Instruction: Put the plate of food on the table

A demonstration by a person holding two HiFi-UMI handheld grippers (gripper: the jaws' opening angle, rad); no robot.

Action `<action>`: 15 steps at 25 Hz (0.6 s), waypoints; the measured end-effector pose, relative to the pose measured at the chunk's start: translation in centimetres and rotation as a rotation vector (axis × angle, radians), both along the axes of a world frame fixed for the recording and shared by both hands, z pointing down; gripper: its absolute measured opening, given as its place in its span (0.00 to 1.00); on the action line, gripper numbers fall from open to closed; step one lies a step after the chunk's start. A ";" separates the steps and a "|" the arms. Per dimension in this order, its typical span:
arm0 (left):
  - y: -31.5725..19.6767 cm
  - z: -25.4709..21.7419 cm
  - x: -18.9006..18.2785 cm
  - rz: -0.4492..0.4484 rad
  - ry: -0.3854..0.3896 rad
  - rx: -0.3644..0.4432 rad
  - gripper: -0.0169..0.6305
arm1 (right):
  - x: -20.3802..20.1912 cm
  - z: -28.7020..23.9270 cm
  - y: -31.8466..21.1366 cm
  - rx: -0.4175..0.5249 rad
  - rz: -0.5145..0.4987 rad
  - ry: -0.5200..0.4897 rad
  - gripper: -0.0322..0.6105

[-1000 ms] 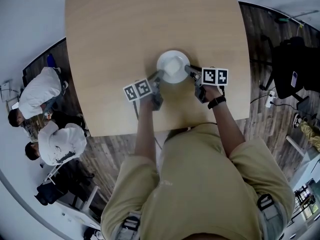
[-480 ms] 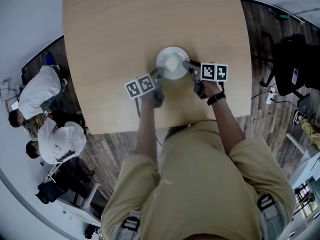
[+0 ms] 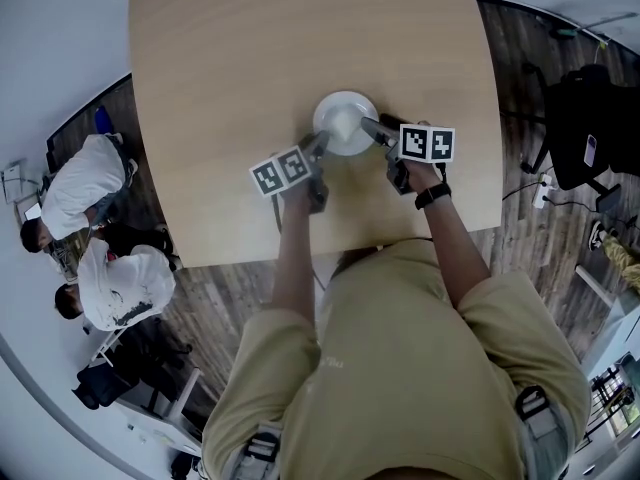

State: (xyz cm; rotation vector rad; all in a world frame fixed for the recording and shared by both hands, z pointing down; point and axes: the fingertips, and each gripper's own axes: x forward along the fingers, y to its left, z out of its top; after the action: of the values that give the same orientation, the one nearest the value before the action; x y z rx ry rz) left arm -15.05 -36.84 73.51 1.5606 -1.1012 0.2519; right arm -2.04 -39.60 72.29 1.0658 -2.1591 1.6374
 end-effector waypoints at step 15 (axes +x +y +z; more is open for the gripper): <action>2.3 -5.8 -2.1 0.109 -0.192 0.229 0.31 | 2.1 -5.5 1.5 0.312 -0.063 0.167 0.40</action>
State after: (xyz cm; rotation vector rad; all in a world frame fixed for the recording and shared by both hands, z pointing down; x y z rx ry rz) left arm -17.11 -34.50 67.69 1.8325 -1.2289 0.3658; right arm 0.08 -38.12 66.79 1.1558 -2.3564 1.1624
